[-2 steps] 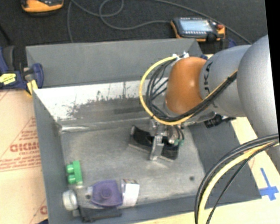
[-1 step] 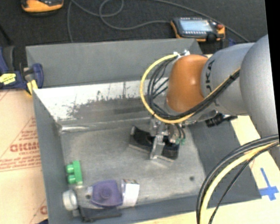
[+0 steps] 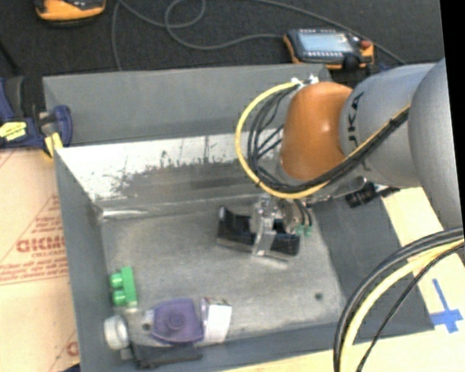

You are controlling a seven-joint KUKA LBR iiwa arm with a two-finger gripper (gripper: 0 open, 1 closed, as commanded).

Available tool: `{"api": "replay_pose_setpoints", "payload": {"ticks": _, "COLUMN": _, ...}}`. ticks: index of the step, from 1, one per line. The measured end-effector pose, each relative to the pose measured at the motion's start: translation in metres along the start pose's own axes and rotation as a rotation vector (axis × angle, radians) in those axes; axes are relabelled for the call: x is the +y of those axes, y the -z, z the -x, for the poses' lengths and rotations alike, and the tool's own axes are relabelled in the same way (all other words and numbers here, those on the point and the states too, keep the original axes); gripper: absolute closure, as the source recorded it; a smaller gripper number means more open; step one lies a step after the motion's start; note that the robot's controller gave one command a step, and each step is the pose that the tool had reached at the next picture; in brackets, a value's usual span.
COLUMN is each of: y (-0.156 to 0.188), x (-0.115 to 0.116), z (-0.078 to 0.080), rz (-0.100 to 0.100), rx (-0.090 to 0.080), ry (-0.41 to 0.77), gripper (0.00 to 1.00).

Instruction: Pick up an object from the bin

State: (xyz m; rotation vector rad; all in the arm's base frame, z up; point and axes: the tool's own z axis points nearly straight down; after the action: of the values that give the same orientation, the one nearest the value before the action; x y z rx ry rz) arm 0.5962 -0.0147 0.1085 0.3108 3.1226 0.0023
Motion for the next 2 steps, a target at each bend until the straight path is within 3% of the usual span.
{"api": "replay_pose_setpoints", "payload": {"ticks": 2, "y": 0.026, "x": -0.001, "z": -0.001, "rz": -0.002, "rx": 0.004, "ry": 0.001, "gripper": 1.00}}
